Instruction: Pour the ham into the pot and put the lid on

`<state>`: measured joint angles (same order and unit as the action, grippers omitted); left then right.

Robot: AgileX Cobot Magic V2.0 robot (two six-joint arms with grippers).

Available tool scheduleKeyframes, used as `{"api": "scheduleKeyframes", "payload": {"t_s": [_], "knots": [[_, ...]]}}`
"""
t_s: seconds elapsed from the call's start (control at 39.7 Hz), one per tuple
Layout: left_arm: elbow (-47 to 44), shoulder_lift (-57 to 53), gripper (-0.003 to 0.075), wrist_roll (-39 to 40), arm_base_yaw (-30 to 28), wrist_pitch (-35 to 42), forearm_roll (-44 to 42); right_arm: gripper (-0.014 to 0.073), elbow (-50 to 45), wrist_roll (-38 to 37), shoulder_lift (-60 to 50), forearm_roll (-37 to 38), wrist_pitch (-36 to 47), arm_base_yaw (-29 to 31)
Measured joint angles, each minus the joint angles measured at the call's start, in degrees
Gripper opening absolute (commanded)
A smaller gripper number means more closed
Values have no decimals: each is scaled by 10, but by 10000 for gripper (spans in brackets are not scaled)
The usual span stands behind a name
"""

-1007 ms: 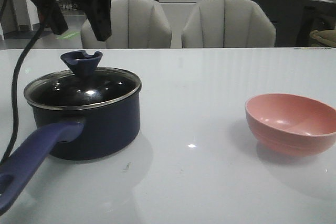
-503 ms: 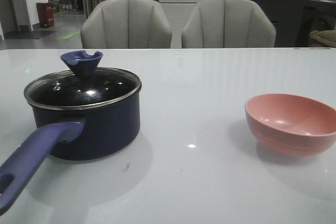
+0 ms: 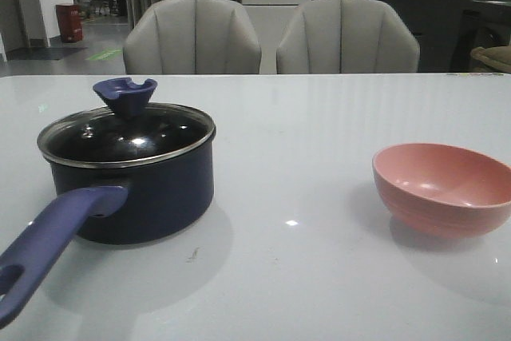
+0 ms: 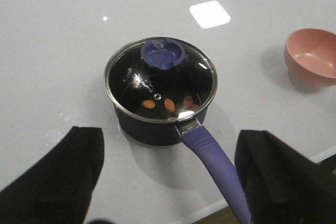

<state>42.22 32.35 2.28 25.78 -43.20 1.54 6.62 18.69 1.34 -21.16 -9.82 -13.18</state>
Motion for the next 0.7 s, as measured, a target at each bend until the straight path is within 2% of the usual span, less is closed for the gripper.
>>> {"api": "scheduleKeyframes", "payload": {"t_s": [0.08, 0.13, 0.3, 0.48, 0.7], "knots": [[-48, -73, 487, 0, 0, 6, 0, 148, 0, 0, 0, 0, 0, 0], [-69, -107, 423, 0, 0, 7, 0, 148, 0, 0, 0, 0, 0, 0], [-136, -233, 115, 0, 0, 3, 0, 148, 0, 0, 0, 0, 0, 0], [-173, -299, 120, 0, 0, 0, 0, 148, 0, 0, 0, 0, 0, 0], [-185, -307, 119, -1, 0, 5, 0, 148, 0, 0, 0, 0, 0, 0]]}}
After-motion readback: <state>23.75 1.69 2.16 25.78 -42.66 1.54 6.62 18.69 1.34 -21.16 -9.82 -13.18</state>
